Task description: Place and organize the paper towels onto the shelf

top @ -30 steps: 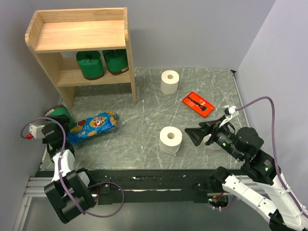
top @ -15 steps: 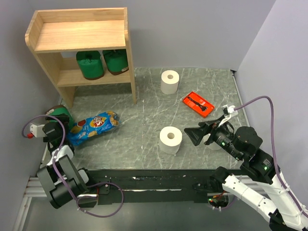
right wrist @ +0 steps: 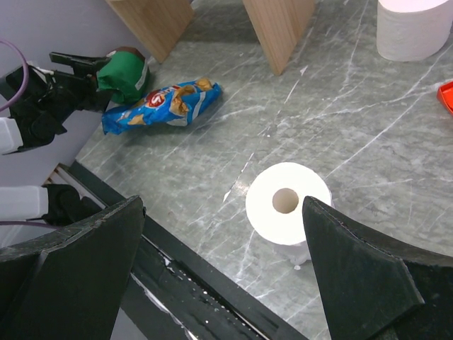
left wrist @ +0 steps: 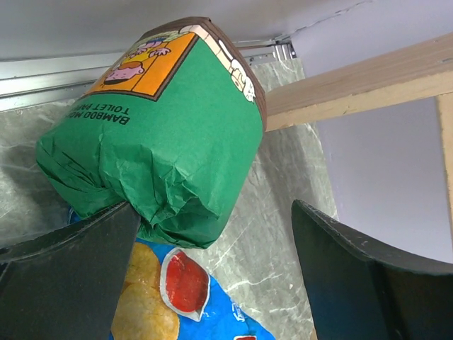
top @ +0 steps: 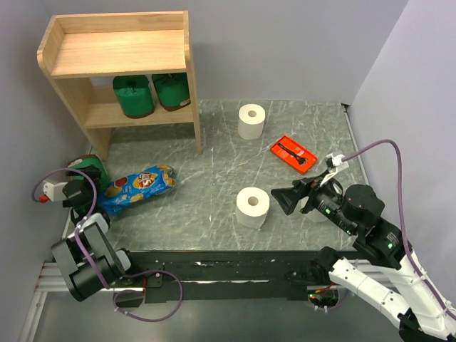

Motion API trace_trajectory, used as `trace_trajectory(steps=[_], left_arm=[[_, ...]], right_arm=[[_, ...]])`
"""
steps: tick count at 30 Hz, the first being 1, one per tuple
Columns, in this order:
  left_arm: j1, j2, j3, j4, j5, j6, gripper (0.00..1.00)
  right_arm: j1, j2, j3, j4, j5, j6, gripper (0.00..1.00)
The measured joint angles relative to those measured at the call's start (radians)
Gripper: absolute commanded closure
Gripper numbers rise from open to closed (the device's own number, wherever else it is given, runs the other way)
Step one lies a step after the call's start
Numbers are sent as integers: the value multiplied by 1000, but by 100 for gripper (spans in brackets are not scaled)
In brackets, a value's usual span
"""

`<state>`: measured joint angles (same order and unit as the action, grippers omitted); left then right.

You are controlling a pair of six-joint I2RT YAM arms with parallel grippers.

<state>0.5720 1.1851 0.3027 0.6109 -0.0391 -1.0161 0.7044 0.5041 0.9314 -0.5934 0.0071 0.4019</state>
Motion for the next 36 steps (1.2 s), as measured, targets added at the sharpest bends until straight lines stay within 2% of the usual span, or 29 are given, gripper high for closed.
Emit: trace_trajectory(steps=[9, 21, 36], left_arm=[[-21, -30, -1, 5, -8, 1, 14], [-33, -64, -11, 13, -12, -3, 8], [-50, -121, -42, -10, -23, -8, 6]], right_arm=[[0, 15, 0, 6, 0, 0, 0], [0, 24, 0, 10, 0, 0, 0], [0, 29, 0, 17, -28, 1, 0]])
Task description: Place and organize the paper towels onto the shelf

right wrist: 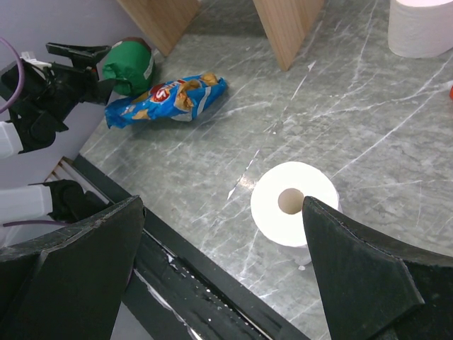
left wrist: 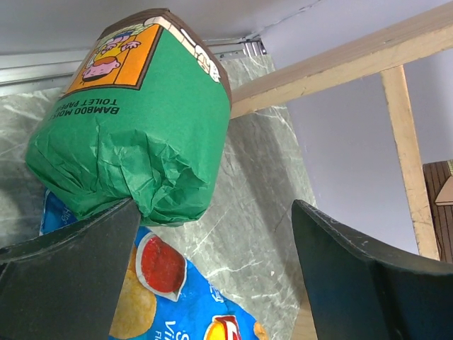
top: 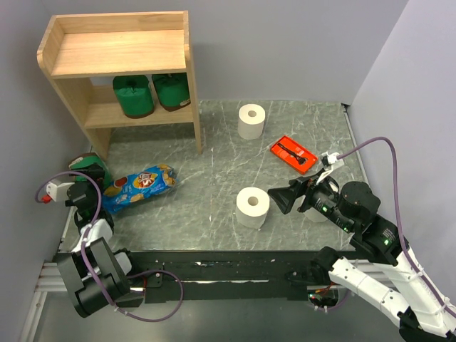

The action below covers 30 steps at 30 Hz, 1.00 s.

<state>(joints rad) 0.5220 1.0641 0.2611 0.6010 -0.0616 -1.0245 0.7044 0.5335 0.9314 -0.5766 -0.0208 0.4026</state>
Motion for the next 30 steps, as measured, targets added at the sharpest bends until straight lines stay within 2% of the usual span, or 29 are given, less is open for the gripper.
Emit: trace_trajectory(steps=[11, 15, 23, 30], left_arm=[[-6, 0, -2, 0, 1, -13, 1], [-9, -2, -2, 0, 3, -13, 4], [-17, -7, -2, -6, 5, -12, 1], [-20, -28, -2, -29, 4, -13, 14]], right_arm=[[0, 0, 0, 0, -6, 0, 0], [0, 0, 0, 0, -6, 0, 1], [0, 1, 0, 1, -11, 0, 1], [0, 1, 0, 8, -18, 1, 0]])
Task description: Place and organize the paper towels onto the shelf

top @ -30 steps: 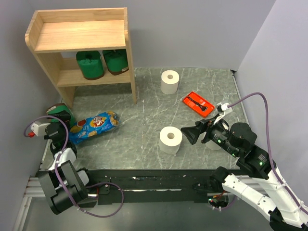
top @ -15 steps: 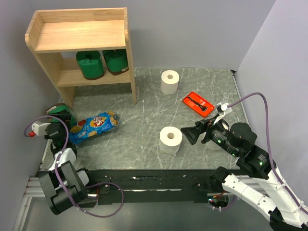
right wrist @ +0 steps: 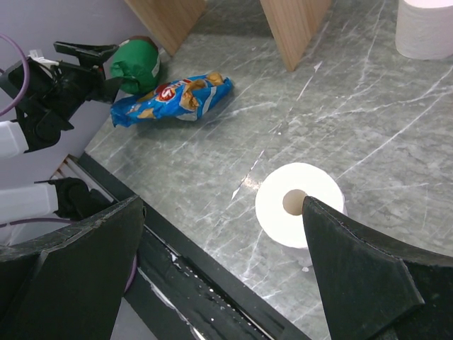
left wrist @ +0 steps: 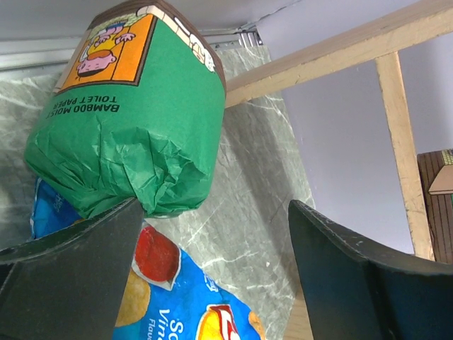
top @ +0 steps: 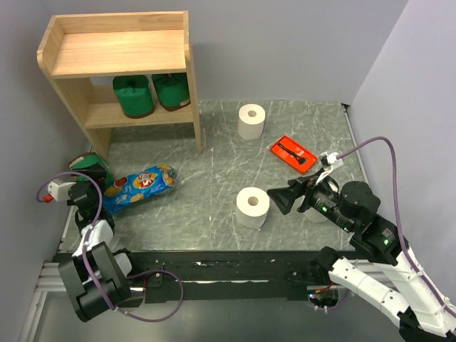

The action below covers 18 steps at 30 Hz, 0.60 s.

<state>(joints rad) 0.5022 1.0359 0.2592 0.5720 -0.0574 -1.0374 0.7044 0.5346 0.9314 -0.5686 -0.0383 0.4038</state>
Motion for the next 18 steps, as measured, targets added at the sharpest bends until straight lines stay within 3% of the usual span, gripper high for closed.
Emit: trace_trajectory(steps=[4, 11, 18], left_arm=[[-7, -16, 0, -24, -5, 0, 18], [-24, -50, 0, -47, -29, 8, 2], [-44, -94, 0, -92, -64, 3, 2]], right_arm=[[0, 3, 0, 0, -1, 3, 0], [0, 12, 0, 2, -8, 7, 0], [0, 30, 0, 19, -14, 14, 0]])
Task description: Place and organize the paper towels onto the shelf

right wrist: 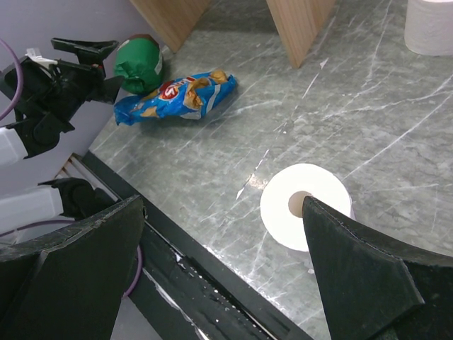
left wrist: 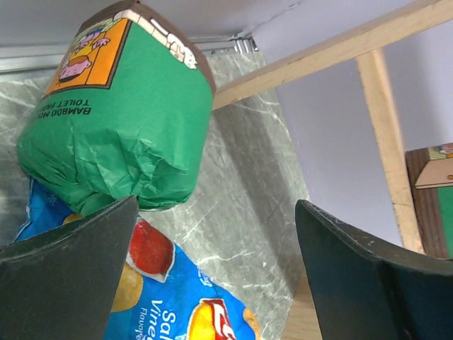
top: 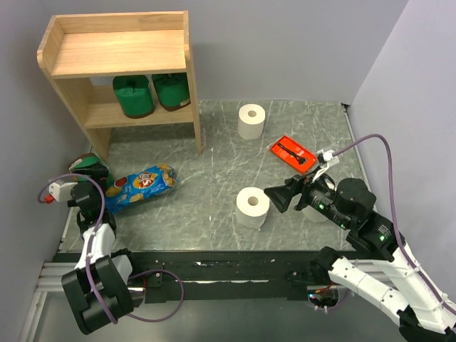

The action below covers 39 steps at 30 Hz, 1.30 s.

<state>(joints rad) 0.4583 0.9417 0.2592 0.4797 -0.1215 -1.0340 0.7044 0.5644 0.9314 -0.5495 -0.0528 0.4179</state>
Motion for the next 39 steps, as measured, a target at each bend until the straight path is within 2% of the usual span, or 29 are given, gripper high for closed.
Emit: trace_trajectory(steps=[11, 27, 34, 36, 39], left_arm=[[-24, -20, 0, -39, -63, 2, 1], [-24, 195, 10, 116, -60, 19, 7], [-24, 237, 20, 170, -61, 32, 22], [-23, 253, 26, 177, -63, 39, 23], [-23, 287, 40, 193, -64, 48, 32]], right_arm=[[0, 43, 36, 6, 0, 0, 1], [0, 51, 37, 13, -4, 3, 0], [0, 87, 37, 19, -3, -8, 0], [0, 97, 37, 21, -3, -12, 0], [0, 102, 36, 29, 1, -18, 1]])
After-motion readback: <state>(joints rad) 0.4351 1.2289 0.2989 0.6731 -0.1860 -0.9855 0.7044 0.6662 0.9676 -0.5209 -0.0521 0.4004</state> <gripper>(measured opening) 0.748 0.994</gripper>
